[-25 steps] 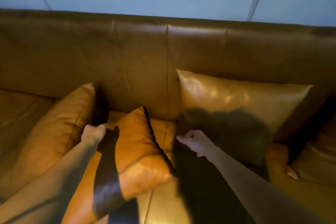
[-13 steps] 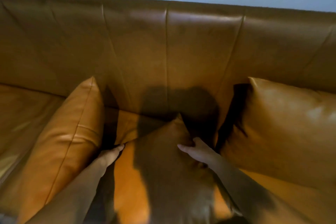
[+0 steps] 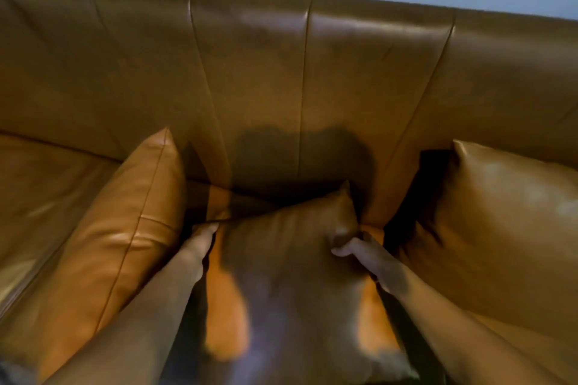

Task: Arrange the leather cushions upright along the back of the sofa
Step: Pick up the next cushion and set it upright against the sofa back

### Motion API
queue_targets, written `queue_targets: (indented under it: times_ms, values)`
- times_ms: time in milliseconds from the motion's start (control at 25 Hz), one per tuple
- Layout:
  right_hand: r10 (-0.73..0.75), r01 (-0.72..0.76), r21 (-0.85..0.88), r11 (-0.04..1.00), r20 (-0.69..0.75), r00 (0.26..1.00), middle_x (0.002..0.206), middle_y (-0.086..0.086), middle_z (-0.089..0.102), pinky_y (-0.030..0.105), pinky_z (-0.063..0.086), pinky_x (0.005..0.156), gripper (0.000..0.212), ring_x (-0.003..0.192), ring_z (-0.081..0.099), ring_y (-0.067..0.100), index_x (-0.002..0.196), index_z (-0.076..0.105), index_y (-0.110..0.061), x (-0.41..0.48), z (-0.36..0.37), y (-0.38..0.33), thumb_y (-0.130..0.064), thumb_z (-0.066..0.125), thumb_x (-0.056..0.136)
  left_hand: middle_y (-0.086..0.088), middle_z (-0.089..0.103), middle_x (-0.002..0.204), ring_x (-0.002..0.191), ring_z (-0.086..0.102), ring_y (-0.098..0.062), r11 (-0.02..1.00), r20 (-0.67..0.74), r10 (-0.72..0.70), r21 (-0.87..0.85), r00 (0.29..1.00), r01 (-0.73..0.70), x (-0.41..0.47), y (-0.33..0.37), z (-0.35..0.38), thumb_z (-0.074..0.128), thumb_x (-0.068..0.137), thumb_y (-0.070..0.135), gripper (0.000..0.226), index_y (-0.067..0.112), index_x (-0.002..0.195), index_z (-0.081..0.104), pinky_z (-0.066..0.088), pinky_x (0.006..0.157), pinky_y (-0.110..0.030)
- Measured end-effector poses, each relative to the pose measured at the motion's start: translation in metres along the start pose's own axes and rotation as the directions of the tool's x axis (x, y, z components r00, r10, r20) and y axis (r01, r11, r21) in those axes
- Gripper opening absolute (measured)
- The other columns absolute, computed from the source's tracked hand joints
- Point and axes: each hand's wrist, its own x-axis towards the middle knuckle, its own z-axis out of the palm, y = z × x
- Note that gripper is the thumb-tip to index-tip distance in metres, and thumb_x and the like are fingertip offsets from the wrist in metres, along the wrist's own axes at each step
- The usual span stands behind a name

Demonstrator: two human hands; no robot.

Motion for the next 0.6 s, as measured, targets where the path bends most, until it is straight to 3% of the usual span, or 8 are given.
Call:
queue_targets:
  times_ms: [80, 120, 280, 400, 520, 600]
  values:
    - [-0.031, 0.03, -0.007, 1.0, -0.031, 0.999, 0.119, 0.008, 0.064, 0.041, 0.051, 0.09, 0.088, 0.103, 0.062, 0.029, 0.139, 0.046, -0.015, -0.011, -0.009, -0.014, -0.024, 0.086, 0.062, -0.017, 0.062, 0.124, 0.106, 0.059, -0.041, 0.997, 0.009, 0.07, -0.023, 0.998, -0.069, 0.027, 0.006, -0.006, 0.076, 0.047, 0.074, 0.108, 0.02, 0.136, 0.05, 0.047, 0.092, -0.052]
    - [-0.061, 0.06, -0.006, 0.998, -0.048, 0.997, 0.127, 0.009, 0.061, 0.043, 0.051, 0.093, 0.099, 0.11, 0.06, 0.031, 0.144, 0.04, -0.018, -0.015, -0.012, -0.021, -0.027, 0.087, 0.057, -0.015, 0.063, 0.124, 0.106, 0.06, -0.04, 0.995, 0.0, 0.094, -0.041, 0.996, -0.093, 0.035, 0.016, -0.006, 0.079, 0.037, 0.074, 0.118, 0.019, 0.138, 0.048, 0.048, 0.092, -0.053]
    - [-0.221, 0.229, 0.044, 0.972, -0.133, 0.966, 0.137, 0.009, 0.053, 0.052, 0.047, 0.1, 0.109, 0.121, 0.053, 0.035, 0.15, 0.026, -0.028, -0.025, -0.016, -0.047, -0.026, 0.087, 0.059, -0.003, 0.05, 0.142, 0.125, 0.048, -0.03, 0.937, -0.016, 0.329, -0.118, 0.944, -0.329, -0.024, 0.074, 0.0, 0.073, 0.066, 0.062, 0.095, 0.025, 0.145, 0.038, 0.037, 0.105, -0.047]
    - [-0.294, 0.302, 0.018, 0.953, -0.176, 0.939, 0.147, 0.008, 0.045, 0.059, 0.04, 0.107, 0.121, 0.131, 0.046, 0.038, 0.151, 0.016, -0.036, -0.027, -0.003, -0.061, -0.036, 0.088, 0.054, 0.005, 0.06, 0.126, 0.115, 0.054, -0.02, 0.87, 0.058, 0.474, -0.186, 0.879, -0.457, -0.032, 0.103, -0.003, 0.072, 0.075, 0.054, 0.069, 0.028, 0.135, 0.05, 0.041, 0.098, -0.039]
    - [-0.291, 0.304, 0.023, 0.953, -0.223, 0.93, 0.15, 0.007, 0.043, 0.057, 0.039, 0.109, 0.121, 0.135, 0.043, 0.039, 0.153, 0.012, -0.033, -0.024, 0.012, -0.075, -0.033, 0.089, 0.06, 0.005, 0.056, 0.117, 0.108, 0.052, -0.018, 0.838, 0.058, 0.545, -0.007, 0.836, -0.546, -0.026, 0.141, 0.001, 0.064, 0.087, 0.044, 0.04, 0.027, 0.122, 0.053, 0.038, 0.086, -0.035]
    - [-0.296, 0.303, -0.013, 0.953, -0.257, 0.92, 0.143, 0.01, 0.048, 0.054, 0.042, 0.107, 0.105, 0.133, 0.046, 0.038, 0.15, 0.02, -0.023, -0.021, 0.015, -0.079, -0.022, 0.087, 0.068, 0.001, 0.056, 0.12, 0.117, 0.051, -0.024, 0.805, 0.062, 0.57, 0.157, 0.819, -0.572, -0.022, 0.16, 0.01, 0.061, 0.089, 0.042, 0.04, 0.02, 0.121, 0.052, 0.038, 0.088, -0.036]
